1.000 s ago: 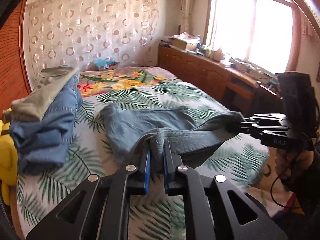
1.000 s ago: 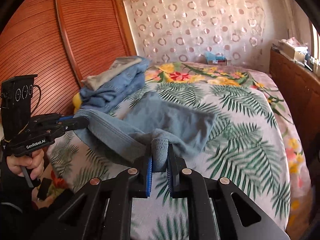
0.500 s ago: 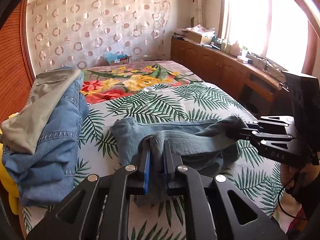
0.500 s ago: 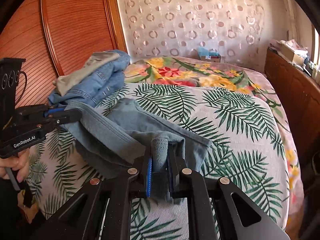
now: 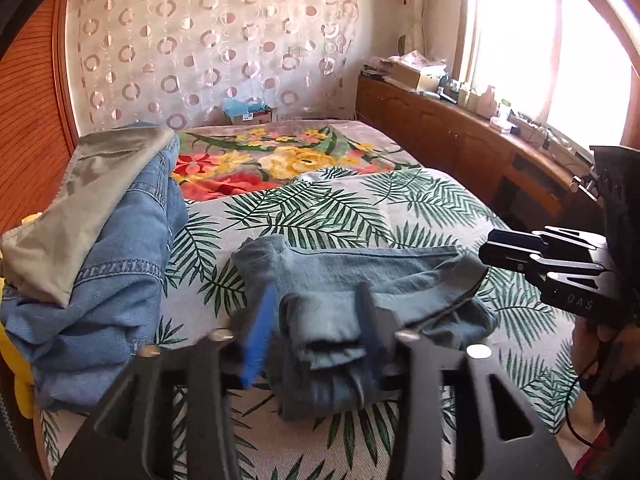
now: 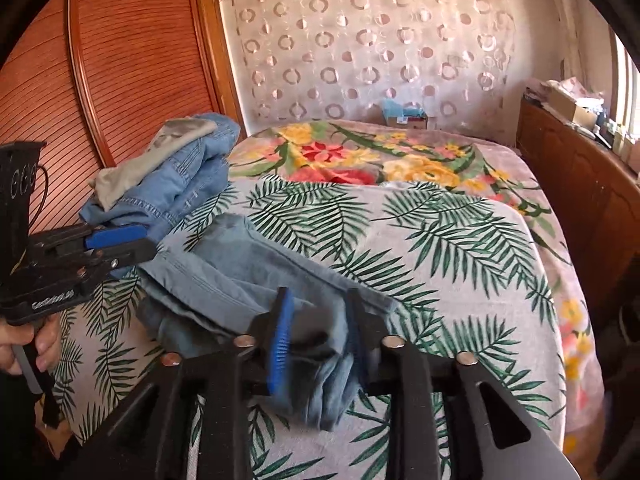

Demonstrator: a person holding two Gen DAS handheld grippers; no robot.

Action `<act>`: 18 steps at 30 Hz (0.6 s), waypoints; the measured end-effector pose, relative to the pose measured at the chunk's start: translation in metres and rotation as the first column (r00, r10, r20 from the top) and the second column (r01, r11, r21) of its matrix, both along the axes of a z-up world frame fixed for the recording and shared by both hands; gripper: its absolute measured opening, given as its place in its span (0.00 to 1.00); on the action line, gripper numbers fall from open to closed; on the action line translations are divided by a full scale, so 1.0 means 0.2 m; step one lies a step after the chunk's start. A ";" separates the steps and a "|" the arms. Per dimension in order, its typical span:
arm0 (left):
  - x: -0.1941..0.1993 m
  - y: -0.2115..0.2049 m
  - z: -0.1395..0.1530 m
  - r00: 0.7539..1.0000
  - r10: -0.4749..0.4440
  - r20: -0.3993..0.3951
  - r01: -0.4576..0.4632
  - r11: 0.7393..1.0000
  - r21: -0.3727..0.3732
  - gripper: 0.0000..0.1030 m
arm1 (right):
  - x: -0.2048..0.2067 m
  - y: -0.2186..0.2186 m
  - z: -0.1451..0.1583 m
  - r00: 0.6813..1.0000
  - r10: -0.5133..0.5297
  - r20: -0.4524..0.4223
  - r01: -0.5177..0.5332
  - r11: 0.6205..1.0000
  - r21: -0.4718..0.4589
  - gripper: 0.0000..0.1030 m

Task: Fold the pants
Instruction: 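Open both grippers and release the folded shorts, then grasp the folded edge with the right gripper while the left gripper grasps beside it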

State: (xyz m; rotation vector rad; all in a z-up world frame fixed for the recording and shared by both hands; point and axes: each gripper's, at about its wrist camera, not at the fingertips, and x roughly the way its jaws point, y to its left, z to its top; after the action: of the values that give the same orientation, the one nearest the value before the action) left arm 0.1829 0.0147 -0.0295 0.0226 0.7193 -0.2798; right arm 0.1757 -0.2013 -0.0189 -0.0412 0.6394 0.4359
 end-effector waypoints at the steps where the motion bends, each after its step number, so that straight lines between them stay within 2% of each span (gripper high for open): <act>1: -0.01 0.00 0.00 1.000 -0.005 -0.002 0.005 1.000 0.000 0.46 | -0.01 -0.01 0.00 1.000 -0.002 0.003 0.002 1.000 0.004 0.32; 6: -0.05 0.01 -0.05 1.000 -0.020 -0.019 0.020 1.000 0.006 0.64 | -0.05 -0.04 -0.02 1.000 0.011 0.006 -0.011 1.000 -0.008 0.34; 8: -0.06 0.01 -0.09 0.999 -0.024 -0.036 0.025 1.000 0.006 0.68 | -0.07 -0.04 -0.05 1.000 0.025 -0.004 -0.025 0.999 -0.020 0.35; 12: -0.07 0.01 -0.16 0.997 -0.028 -0.069 0.030 0.999 0.028 0.69 | -0.08 -0.04 -0.11 0.998 0.043 -0.039 -0.044 0.998 -0.047 0.40; 18: -0.04 -0.01 -0.24 0.993 -0.029 -0.116 0.039 0.996 0.081 0.69 | -0.06 -0.02 -0.16 0.996 0.055 -0.071 -0.063 0.992 -0.107 0.42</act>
State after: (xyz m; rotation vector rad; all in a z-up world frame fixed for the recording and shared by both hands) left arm 0.1743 0.0124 -0.0779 0.0989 0.8449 -0.2849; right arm 0.1646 -0.2056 -0.0514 -0.1499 0.7299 0.4605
